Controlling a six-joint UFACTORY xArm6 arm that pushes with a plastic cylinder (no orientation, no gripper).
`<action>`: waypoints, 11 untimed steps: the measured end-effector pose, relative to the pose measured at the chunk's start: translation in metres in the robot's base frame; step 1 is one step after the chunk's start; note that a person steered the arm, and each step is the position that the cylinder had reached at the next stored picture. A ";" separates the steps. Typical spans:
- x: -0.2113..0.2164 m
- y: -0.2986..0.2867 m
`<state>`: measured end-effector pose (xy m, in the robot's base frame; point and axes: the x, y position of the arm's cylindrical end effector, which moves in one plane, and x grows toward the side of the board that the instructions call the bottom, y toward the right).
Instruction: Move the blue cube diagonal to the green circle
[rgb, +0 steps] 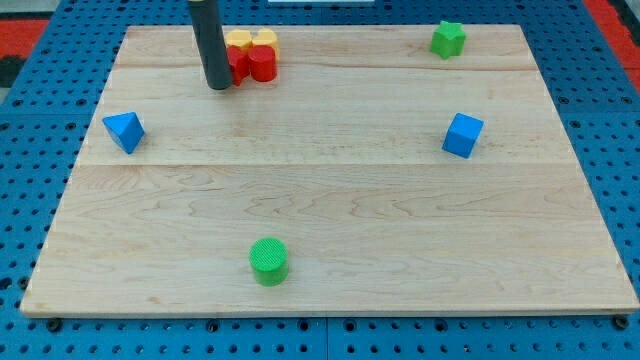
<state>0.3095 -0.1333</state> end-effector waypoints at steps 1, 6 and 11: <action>-0.003 0.017; 0.025 0.229; 0.123 0.285</action>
